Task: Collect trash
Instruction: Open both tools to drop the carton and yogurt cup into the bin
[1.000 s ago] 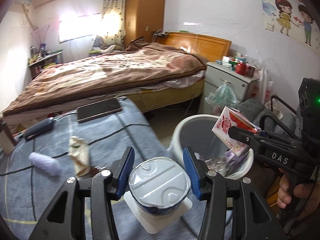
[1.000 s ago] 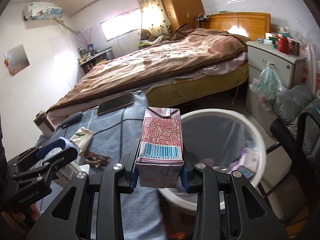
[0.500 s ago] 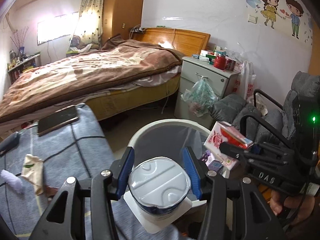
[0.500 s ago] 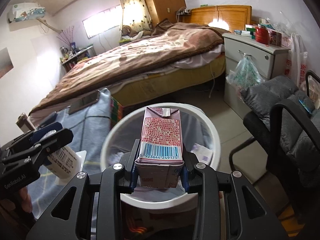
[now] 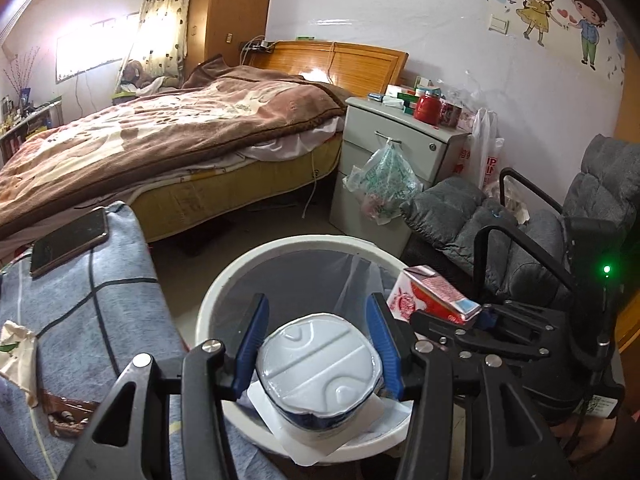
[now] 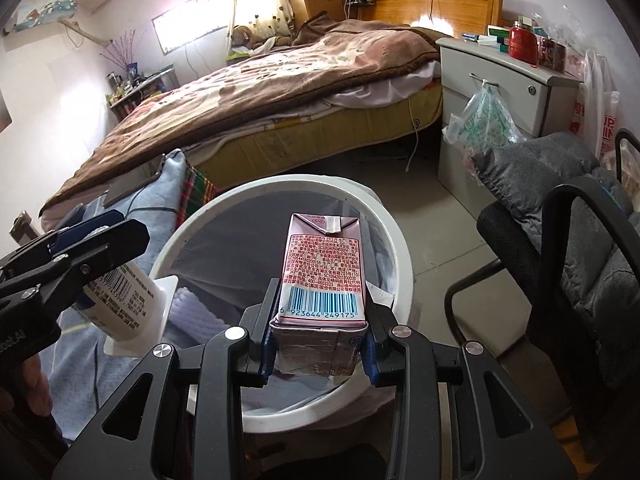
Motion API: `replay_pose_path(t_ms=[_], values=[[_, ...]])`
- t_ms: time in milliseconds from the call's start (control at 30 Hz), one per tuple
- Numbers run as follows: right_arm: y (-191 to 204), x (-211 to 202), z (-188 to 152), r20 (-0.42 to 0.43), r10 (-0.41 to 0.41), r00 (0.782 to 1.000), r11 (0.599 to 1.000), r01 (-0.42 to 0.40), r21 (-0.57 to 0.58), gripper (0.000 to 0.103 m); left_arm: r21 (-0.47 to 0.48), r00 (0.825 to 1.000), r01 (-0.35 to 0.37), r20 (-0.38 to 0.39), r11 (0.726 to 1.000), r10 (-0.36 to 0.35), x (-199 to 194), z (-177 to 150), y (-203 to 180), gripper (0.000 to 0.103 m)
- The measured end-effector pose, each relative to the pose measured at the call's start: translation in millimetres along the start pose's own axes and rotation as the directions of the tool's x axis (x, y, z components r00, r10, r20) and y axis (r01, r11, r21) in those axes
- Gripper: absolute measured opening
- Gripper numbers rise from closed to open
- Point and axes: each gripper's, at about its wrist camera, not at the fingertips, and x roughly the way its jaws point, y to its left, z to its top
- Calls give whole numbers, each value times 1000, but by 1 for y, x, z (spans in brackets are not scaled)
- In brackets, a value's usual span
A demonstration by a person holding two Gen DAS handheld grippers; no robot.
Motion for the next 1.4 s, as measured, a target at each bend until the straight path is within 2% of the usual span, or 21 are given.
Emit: replay_pose_path(t_ms=[167, 200, 300, 333, 500, 767, 1133, 1400], values=[[-1, 1, -1, -4, 1, 1000, 1000, -1, -10, 37, -7, 1000, -9, -16, 1000, 8, 5, -1, -1, 53], [0, 2, -1, -3, -1, 1000, 1000, 0, -9, 42, -10, 1000, -7, -17, 1000, 7, 5, -1, -1, 54], [-3, 1, -2, 8, 6, 1000, 1000, -7, 8, 63, -5, 1000, -13, -16, 1000, 13, 5, -2, -1, 62], [-3, 1, -1, 10, 9, 1000, 1000, -9, 10, 64, -5, 1000, -11, -14, 1000, 11, 4, -2, -1, 62], [0, -2, -3, 13, -27, 1000, 1000, 27, -8, 64, -12, 1000, -6, -13, 1000, 5, 0, -4, 1, 62], [0, -7, -5, 26, -16, 1000, 1000, 16, 8, 64, -30, 1000, -10, 2, 999, 10, -16, -11, 10, 62], [11, -18, -8, 60, -7, 998, 1000, 6, 19, 64, -64, 998, -51, 38, 997, 54, -44, -20, 25, 63], [32, -27, -11, 88, -2, 996, 1000, 4, -20, 64, -97, 993, -94, 66, 991, 100, -69, -31, 45, 63]])
